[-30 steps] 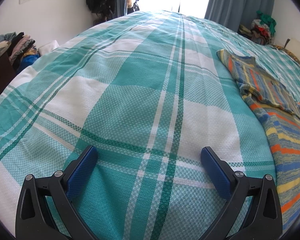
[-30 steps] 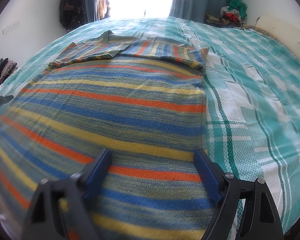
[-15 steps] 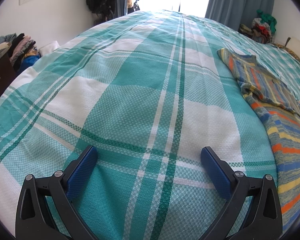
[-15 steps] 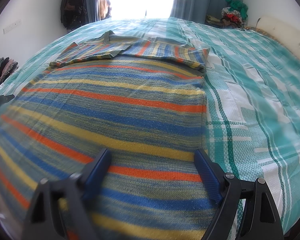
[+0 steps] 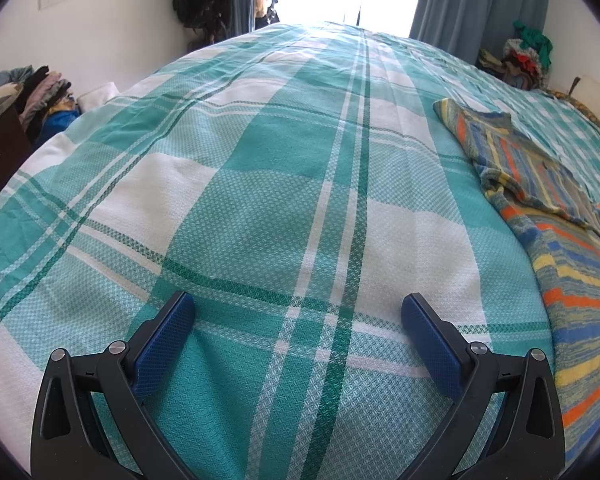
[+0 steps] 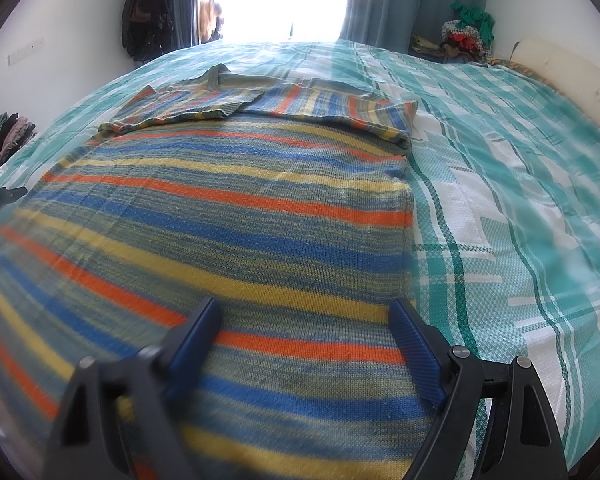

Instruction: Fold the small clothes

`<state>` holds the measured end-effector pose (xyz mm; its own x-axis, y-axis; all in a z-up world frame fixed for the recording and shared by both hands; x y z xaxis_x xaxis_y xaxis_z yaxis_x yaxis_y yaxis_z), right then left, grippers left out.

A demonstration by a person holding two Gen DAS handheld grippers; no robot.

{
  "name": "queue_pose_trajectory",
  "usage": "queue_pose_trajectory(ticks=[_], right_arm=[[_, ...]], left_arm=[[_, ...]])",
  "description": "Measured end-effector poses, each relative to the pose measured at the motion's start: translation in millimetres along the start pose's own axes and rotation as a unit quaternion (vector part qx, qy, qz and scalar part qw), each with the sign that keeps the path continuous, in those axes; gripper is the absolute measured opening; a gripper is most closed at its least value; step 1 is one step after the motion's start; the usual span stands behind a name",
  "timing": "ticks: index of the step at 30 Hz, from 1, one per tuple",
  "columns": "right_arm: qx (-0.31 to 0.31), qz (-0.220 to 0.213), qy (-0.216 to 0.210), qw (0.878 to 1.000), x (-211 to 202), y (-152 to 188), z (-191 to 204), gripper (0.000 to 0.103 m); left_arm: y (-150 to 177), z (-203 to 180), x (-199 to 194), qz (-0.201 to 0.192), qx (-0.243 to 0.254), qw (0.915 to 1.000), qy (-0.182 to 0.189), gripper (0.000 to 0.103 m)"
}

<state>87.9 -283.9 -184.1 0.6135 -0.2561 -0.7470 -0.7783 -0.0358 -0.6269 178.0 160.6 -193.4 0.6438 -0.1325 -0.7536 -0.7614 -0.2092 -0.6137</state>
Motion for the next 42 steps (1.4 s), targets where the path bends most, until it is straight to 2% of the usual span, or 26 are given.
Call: queue_pose_trajectory(ticks=[20,22,24,25,27,29,30,32,34,36,38,39,40,41,42], right_arm=[[0.0,-0.001,0.001,1.0,-0.4,0.5,0.4,0.086],[-0.003,0.004,-0.005,1.0,-1.7,-2.0,-1.3,0.086],[-0.014,0.035,-0.034,0.999,-6.5,-10.5,-10.4,0.082],[-0.002,0.047,-0.053,0.998,-13.9,-15.5,-22.0,0.081],[0.061,0.04,-0.083,0.994,-38.2,-24.6,-59.3,0.082],[0.11,0.047,-0.102,0.988,-58.6,-29.6,-99.0,0.083],[0.122,0.064,-0.108,0.985,-63.8,-29.3,-115.2,0.083],[0.128,0.119,-0.13,0.976,-63.5,-21.3,-135.5,0.083],[0.12,0.183,-0.149,0.964,-56.5,-4.2,-139.2,0.081],[0.105,0.245,-0.166,0.949,-50.6,20.7,-131.0,0.069],[0.104,0.285,-0.183,0.935,-46.8,39.7,-121.1,0.068],[0.101,0.29,-0.19,0.933,-45.0,44.6,-115.7,0.066],[0.091,0.291,-0.192,0.933,-43.7,47.5,-108.9,0.066],[0.077,0.292,-0.189,0.934,-41.4,49.5,-101.5,0.061],[0.06,0.297,-0.186,0.935,-38.5,51.0,-92.6,0.044]], left_arm=[[0.9,-0.3,0.0,0.005,-0.002,1.0,-0.003,0.103],[-1.4,-0.4,-0.7,0.026,-0.005,0.9996,-0.01,0.103],[-4.3,-3.4,-9.6,0.072,-0.007,0.9973,-0.011,0.101],[-2.4,-6.5,-20.0,0.086,-0.009,0.9961,0.013,0.1],[8.1,-17.8,-49.6,0.095,-0.009,0.9903,0.102,0.1],[25.7,-35.7,-71.7,0.12,0.01,0.9804,0.156,0.1],[36.5,-46.1,-78.1,0.139,0.025,0.9739,0.178,0.1],[58.5,-68.9,-85.5,0.172,0.048,0.9617,0.208,0.098],[76.4,-89.7,-89.7,0.187,0.082,0.9567,0.207,0.097],[87.2,-109.0,-92.7,0.194,0.118,0.9533,0.199,0.093],[93.6,-123.1,-95.4,0.2,0.138,0.9495,0.198,0.08],[96.4,-128.7,-94.4,0.209,0.144,0.9465,0.199,0.076],[99.4,-133.5,-92.1,0.218,0.154,0.9437,0.195,0.068],[103.9,-137.5,-90.5,0.225,0.167,0.9431,0.18,0.049],[106.7,-140.7,-88.4,0.228,0.182,0.9431,0.16,0.036]])
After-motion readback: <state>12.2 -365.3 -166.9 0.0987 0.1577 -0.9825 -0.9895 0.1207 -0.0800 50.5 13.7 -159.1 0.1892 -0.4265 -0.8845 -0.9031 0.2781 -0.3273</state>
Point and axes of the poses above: each gripper's, at about its wrist camera, not at the fingertips, and x roughly the way its jaws point, z to its left, y to its underside, the point moved 2 cm from there along x, roughly the way its jaws point, and after that the axes turned 11 degrees about y, right-handed, at the moved point
